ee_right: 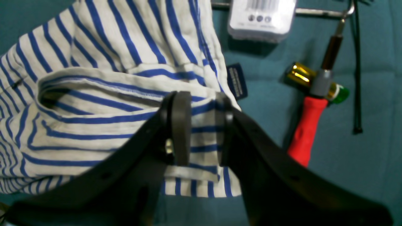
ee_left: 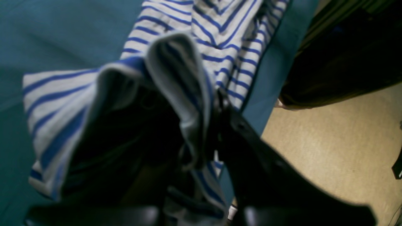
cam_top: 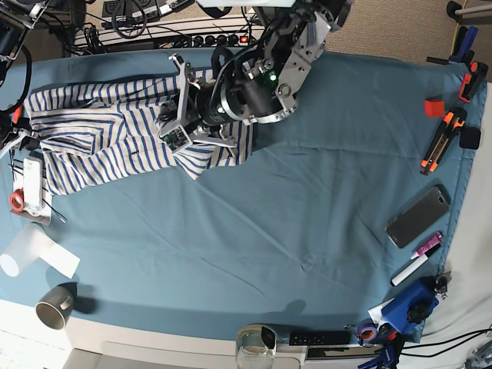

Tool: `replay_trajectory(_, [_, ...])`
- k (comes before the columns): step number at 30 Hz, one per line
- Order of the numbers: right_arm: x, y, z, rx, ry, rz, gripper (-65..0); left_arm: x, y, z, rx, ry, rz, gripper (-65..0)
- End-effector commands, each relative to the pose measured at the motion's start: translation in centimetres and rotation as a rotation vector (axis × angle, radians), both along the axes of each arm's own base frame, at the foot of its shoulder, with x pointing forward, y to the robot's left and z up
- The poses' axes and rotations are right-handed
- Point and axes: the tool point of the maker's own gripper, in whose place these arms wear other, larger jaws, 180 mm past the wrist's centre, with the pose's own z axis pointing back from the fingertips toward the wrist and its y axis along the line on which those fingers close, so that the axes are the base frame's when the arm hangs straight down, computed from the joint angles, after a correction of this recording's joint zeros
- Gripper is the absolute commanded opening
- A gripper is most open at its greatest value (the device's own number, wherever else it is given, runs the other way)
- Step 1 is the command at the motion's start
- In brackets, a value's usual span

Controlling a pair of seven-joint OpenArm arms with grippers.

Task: Fold the T-shirt properly
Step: 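Lift the strip end with the left gripper and carry it toward the middle, then lay the held end over the strip's middle and open the left gripper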

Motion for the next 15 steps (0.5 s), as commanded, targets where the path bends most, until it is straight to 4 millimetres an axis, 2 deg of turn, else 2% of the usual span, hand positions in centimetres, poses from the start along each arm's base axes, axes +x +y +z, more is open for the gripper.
replay_trajectory(1, [1.0, -0.9, 2.1, -0.034, -0.050, 0.005, -50.8, 0.7, -1.0, 2.3, -0.070, -0.039, -0.003, -65.0])
replay_trajectory(9, [1.0, -1.0, 2.1, -0.034, -0.051, 0.005, -50.8, -0.3, -1.7, 3.3, -0.128, -0.036, -0.066, -65.0])
replay_trajectory(15, [1.0, -0.9, 2.1, -0.033, -0.051, 0.005, -50.8, -2.4, -2.6, 4.1, -0.183, -0.038, -0.203, -65.0])
